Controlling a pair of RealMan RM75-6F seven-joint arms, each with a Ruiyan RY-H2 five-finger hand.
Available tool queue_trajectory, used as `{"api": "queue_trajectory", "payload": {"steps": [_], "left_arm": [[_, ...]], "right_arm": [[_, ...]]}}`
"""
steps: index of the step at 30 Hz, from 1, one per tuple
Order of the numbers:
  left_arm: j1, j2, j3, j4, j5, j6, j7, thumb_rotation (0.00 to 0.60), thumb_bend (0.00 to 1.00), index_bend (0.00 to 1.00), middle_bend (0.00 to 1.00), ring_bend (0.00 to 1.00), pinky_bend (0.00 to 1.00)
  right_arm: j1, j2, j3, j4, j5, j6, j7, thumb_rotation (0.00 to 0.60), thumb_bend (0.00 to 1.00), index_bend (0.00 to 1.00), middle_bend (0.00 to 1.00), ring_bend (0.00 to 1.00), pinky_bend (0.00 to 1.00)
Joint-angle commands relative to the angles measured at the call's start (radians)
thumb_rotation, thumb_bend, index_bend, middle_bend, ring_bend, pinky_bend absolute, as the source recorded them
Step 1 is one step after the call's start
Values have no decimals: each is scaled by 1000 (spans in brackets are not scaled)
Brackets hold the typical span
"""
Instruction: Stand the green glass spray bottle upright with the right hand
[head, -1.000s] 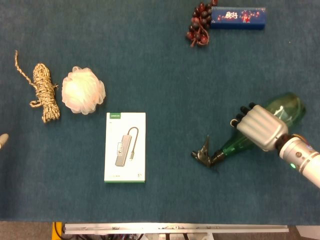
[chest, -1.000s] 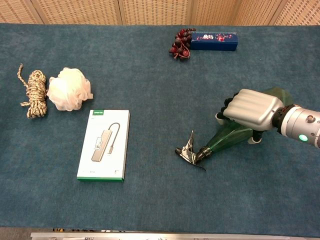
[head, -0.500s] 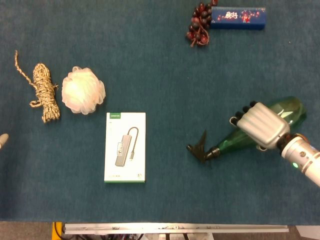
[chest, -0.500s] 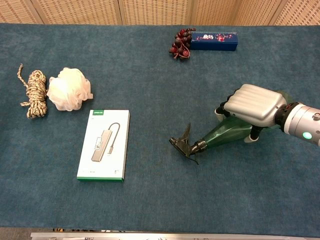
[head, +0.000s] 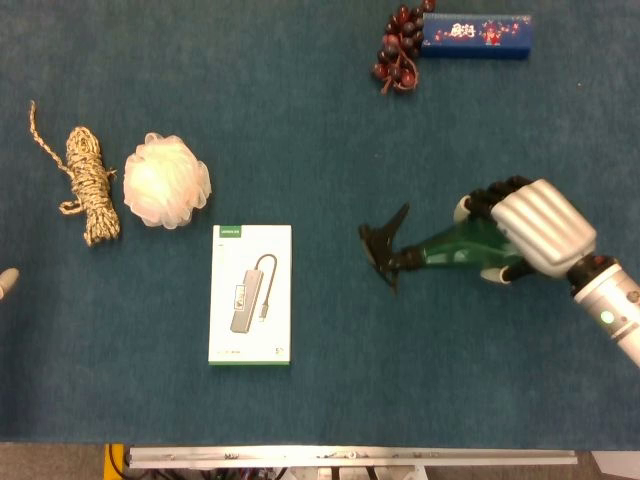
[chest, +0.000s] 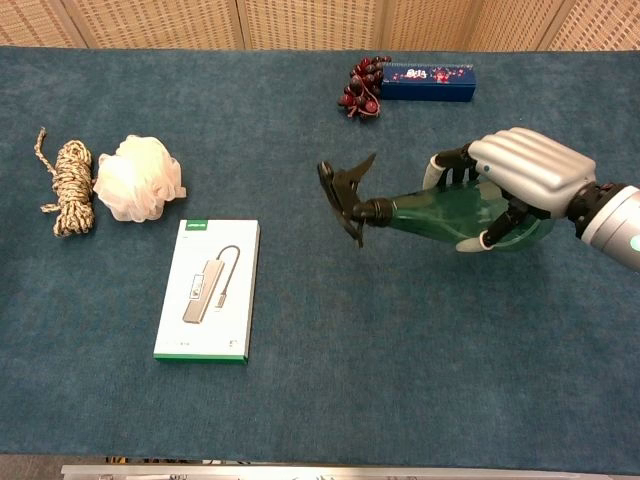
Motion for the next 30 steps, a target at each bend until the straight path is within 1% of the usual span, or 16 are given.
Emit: {"api": "queue_trajectory", "payload": {"steps": [1,4,10,16,21,25,30], "left_arm": [[0,1,0,0,0,0,0,600,0,0,0,0,0],[0,1,0,0,0,0,0,600,0,0,0,0,0],[0,1,0,-1,-1,-1,1,600,0,0,0,0,0],[0,1,0,-2,-1,-1,2,600,0,0,0,0,0],[0,1,0,-1,-1,0,1,600,0,0,0,0,0],[-1,1,1,-1,1,-1,-3,600,0,0,0,0,0],[-2,5,5,-1,10,-4,-14,600,0,0,0,0,0]], "right_arm": [[-61,-84,43,112,-62,123,237,600,0,531,606,476,516],[-79,-128,66,161,-65,164,355,600,0,531,606,476,517],[-102,-216,102,273,-66,222,543,600,0,538,607,476,517],[-115,-306,118,418,-101,293,691,600,0,538,606,476,518],[-125,-373,117,551,-127,343,800,600,0,538,600,476,527],[-139,-430,127,647,-118,373,902,600,0,538,595,475,554],[-159,-486,156,727,-83,398,1013,600,0,538,595,475,598]]}}
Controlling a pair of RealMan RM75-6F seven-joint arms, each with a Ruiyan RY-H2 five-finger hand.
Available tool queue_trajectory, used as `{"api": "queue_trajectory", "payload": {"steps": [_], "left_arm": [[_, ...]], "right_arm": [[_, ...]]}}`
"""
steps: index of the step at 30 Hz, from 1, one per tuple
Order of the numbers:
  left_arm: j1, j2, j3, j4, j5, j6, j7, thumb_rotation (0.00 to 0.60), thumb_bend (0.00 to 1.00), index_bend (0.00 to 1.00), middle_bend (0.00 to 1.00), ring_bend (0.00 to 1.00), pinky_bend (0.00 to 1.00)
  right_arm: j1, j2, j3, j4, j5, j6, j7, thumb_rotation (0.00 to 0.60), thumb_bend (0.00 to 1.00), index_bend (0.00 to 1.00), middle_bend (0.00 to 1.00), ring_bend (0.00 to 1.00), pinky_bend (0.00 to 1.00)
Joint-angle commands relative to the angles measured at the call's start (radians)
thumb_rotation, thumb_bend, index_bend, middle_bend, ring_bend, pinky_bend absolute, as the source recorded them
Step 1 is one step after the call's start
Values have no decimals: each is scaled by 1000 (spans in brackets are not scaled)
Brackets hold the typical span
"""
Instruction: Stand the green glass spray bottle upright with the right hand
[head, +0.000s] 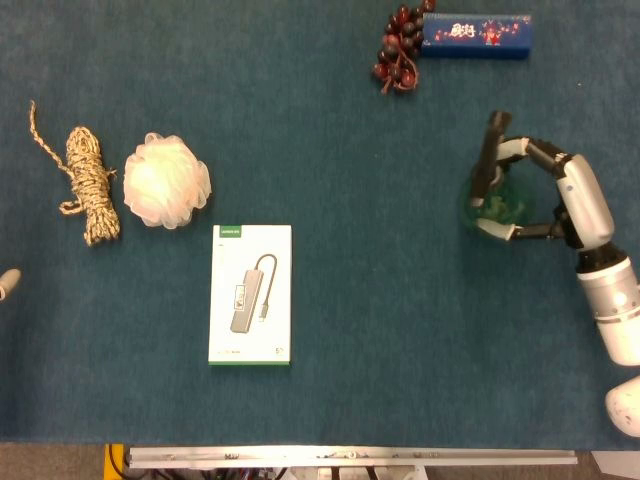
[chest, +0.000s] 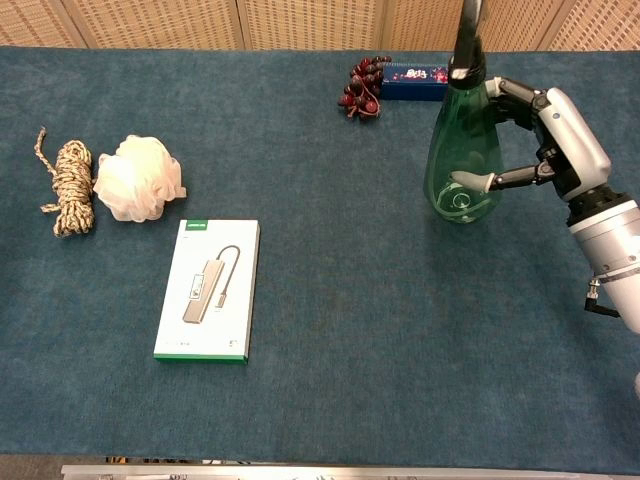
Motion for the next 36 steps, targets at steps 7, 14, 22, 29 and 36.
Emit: {"api": "queue_trajectory", "payload": {"steps": [7,14,22,29,36], "left_arm": [[-1,2,3,5,8,0,-10,600,0,0,0,0,0],[-3,3,5,7,12,-1,-16,600,0,0,0,0,0],[-3,3,5,7,12,-1,-16,600,0,0,0,0,0],[-3,5,7,6,16,-3,-21,600,0,0,0,0,0],[-5,8,11,6,24,-4,-36,600,0,0,0,0,0]], "right_arm": [[-30,-95,57,131,60,31,178,600,0,538,591,472,617],[-33,-127,66,202,80,4,240,600,0,538,590,472,628],[-54,-172,54,298,86,-13,311,600,0,538,590,472,633],[-62,-193,46,362,78,-2,348,600,0,538,587,471,648],[-63,-182,28,383,60,-2,329,600,0,505,472,368,640]]}}
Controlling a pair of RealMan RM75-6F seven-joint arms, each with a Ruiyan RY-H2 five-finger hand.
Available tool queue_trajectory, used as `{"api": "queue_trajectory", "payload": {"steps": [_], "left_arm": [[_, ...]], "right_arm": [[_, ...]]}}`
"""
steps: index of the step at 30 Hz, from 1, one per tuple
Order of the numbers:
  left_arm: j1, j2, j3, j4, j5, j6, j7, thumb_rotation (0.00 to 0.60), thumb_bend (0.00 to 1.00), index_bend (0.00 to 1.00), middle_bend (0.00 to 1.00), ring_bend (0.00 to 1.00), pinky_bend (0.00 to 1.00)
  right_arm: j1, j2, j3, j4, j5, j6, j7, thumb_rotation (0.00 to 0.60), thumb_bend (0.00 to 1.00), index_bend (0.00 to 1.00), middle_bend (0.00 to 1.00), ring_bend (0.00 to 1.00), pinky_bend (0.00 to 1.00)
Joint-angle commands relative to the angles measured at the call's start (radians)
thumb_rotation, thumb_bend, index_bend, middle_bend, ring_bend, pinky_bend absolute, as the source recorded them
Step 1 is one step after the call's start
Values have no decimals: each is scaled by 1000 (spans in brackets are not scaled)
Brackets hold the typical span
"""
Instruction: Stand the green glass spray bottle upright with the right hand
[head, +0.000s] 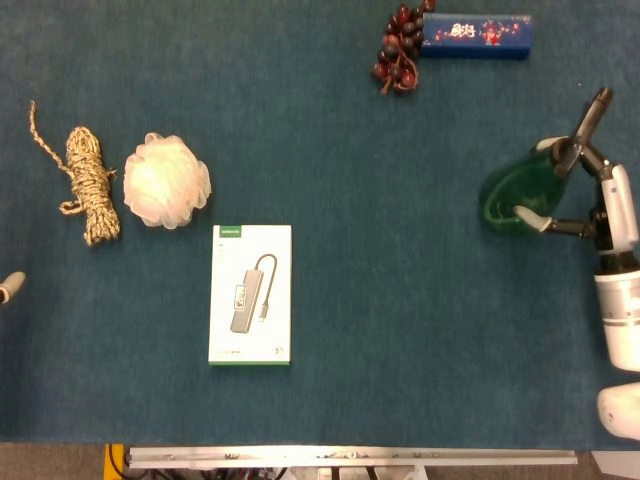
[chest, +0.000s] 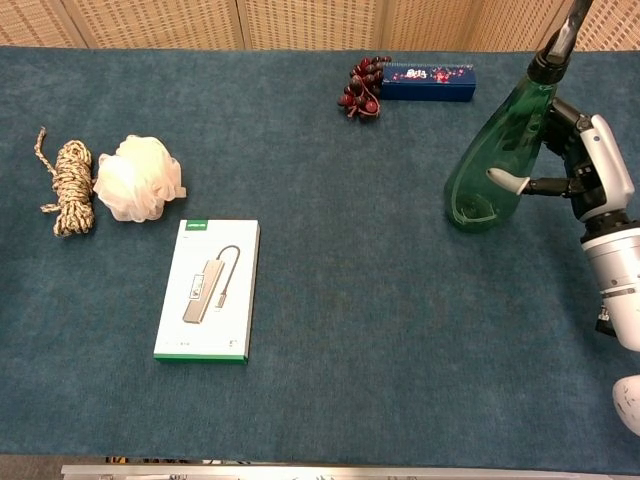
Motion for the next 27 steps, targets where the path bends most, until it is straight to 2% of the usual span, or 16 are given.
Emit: {"api": "queue_trajectory", "payload": {"steps": [1,8,11,18,27], "left_arm": [[-1,1,2,1,4,0,-6,600,0,0,0,0,0],[-3,1,4,6,13,1,-21,600,0,0,0,0,0],[-3,1,5,8,18,1,-28,600,0,0,0,0,0],[-5,2,7,11,24,2,-39,600,0,0,0,0,0],[-5,1,9,14,27,4,-44,600,0,0,0,0,0]], "right_arm": [[-1,8,-12,8,-12,2,-18,600,0,474,442,336,623],[0,32,-31,3,-29,-5,-70,600,0,192,218,121,365],[14,48,-26,-15,-31,-10,-98,600,0,128,151,69,300],[7,84,-37,-69,-45,13,-148,600,0,62,97,27,242],[-21,128,-64,-139,-70,51,-187,600,0,62,96,26,242]]}}
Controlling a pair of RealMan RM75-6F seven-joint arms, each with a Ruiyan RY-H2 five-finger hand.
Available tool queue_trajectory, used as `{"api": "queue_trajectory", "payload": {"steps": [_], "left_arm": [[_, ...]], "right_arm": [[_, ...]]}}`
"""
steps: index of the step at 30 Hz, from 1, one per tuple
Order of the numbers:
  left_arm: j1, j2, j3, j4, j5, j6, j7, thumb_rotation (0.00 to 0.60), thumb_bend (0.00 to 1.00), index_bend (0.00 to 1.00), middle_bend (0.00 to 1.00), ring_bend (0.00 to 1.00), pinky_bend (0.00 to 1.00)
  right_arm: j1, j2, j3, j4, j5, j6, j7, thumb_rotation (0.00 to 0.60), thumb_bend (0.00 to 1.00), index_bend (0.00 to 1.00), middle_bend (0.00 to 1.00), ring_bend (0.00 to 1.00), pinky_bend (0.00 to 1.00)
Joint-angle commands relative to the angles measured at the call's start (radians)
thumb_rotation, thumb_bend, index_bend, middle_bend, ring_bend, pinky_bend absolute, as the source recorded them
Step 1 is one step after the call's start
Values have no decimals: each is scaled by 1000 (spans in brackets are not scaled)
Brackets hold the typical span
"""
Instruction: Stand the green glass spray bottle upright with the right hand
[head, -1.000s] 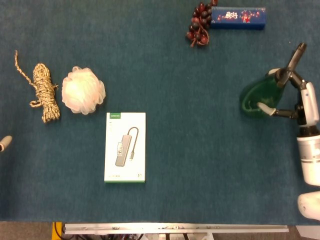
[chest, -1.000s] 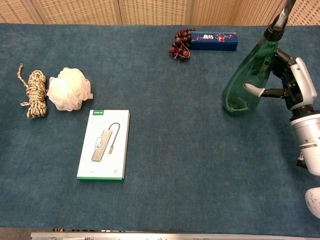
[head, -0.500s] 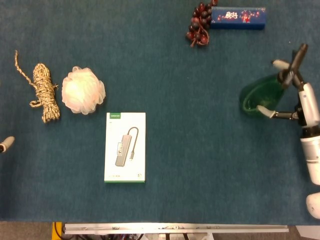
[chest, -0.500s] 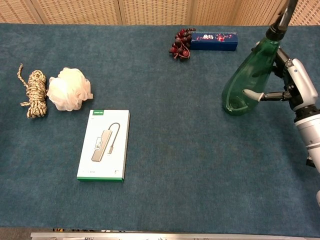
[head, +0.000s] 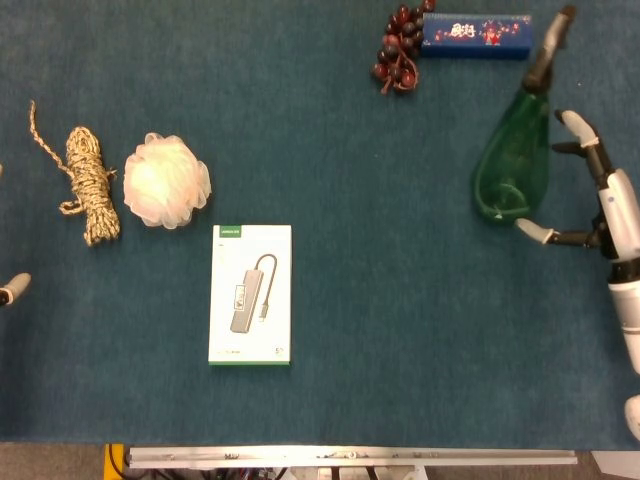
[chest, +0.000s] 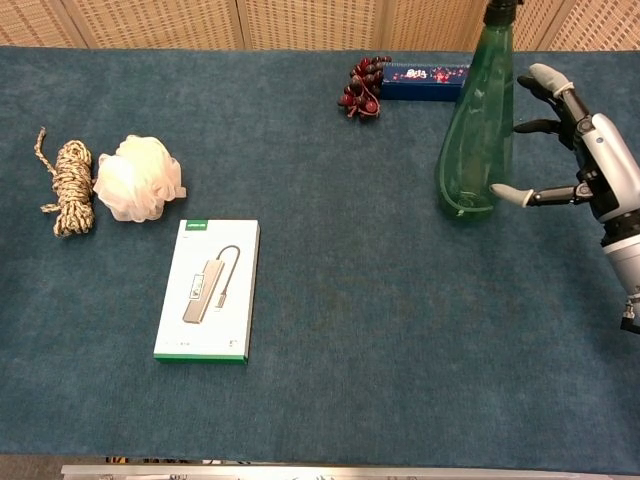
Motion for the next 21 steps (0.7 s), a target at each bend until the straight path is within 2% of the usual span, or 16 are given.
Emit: {"api": "queue_trajectory", "payload": {"steps": [1,13,21], "left_arm": [[0,0,0,0,0,0,0,600,0,0,0,0,0],[0,-1,0,1,0,1,-1,600,0,0,0,0,0],[-1,-1,1,4,3,1,-3,600,0,0,0,0,0]], "right_arm": [[-6,15,-8,-25,-5,-1,-8,600,0,62,96,26,242],[0,75,-17,-147,-23,-12,-99,600,0,62,109,25,242],[-1,145,-39,-259,-88,49,-277,600,0,62,150,27,240]]}}
